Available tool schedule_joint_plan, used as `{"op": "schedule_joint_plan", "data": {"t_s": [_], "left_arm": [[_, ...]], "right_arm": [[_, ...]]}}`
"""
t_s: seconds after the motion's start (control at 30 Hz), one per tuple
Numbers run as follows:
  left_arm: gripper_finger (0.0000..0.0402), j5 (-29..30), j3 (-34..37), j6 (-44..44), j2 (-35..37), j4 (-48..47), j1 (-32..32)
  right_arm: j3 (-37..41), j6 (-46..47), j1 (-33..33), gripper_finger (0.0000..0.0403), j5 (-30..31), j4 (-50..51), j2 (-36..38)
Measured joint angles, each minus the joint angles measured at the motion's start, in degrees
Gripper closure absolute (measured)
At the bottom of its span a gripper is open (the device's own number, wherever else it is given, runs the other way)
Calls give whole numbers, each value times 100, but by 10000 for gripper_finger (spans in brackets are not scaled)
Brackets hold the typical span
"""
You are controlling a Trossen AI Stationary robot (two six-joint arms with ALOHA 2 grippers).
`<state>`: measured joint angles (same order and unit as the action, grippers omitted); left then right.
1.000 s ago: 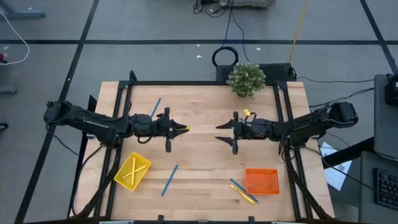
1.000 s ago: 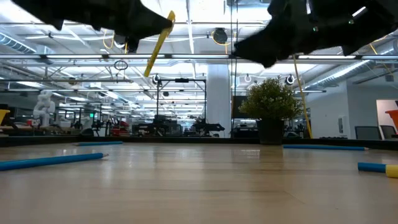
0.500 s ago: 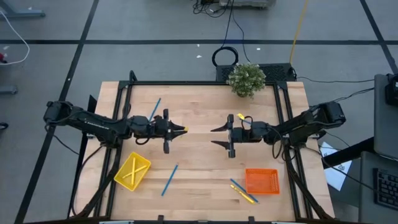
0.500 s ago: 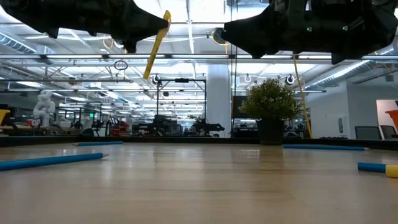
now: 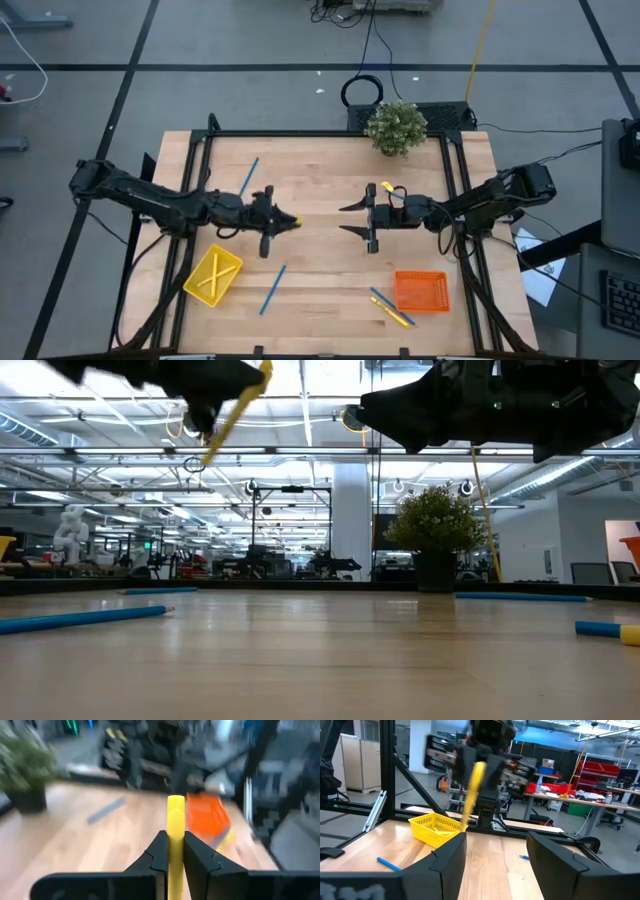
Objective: Sort pens & pencils
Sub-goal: Put the left yellow pen into the yellow basket
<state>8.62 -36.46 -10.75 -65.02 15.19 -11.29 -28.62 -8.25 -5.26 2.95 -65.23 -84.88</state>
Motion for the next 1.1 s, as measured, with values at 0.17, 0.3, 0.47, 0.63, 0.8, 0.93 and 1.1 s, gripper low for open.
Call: {"op": "schedule_joint_plan", "data": {"t_s": [0.17, 0.3, 0.47, 0.63, 0.8, 0.93, 1.1], "left_arm": [[368, 1326, -1353, -916, -101, -3320, -790], [368, 1539, -1877, -2221, -223, -5068, -1420], [368, 1551, -1798, -4075, -339, -6417, -2157], [368, 1407, -1551, -5662, -595, -7213, -2765], [368, 925, -1296, -6580, -847, -7262, -3161], [368, 730, -1262, -7007, -997, -7275, -3423], [368, 476, -1260, -7192, -1013, -7255, -3657]], "right_arm": [[0, 2, 0, 204, 3, 41, 0], [0, 2, 0, 204, 3, 92, 0], [0, 4, 0, 204, 5, 109, 0], [0, 4, 0, 204, 5, 126, 0], [0, 7, 0, 204, 7, 124, 0], [0, 7, 0, 204, 7, 128, 0], [0, 7, 0, 204, 8, 128, 0]]}}
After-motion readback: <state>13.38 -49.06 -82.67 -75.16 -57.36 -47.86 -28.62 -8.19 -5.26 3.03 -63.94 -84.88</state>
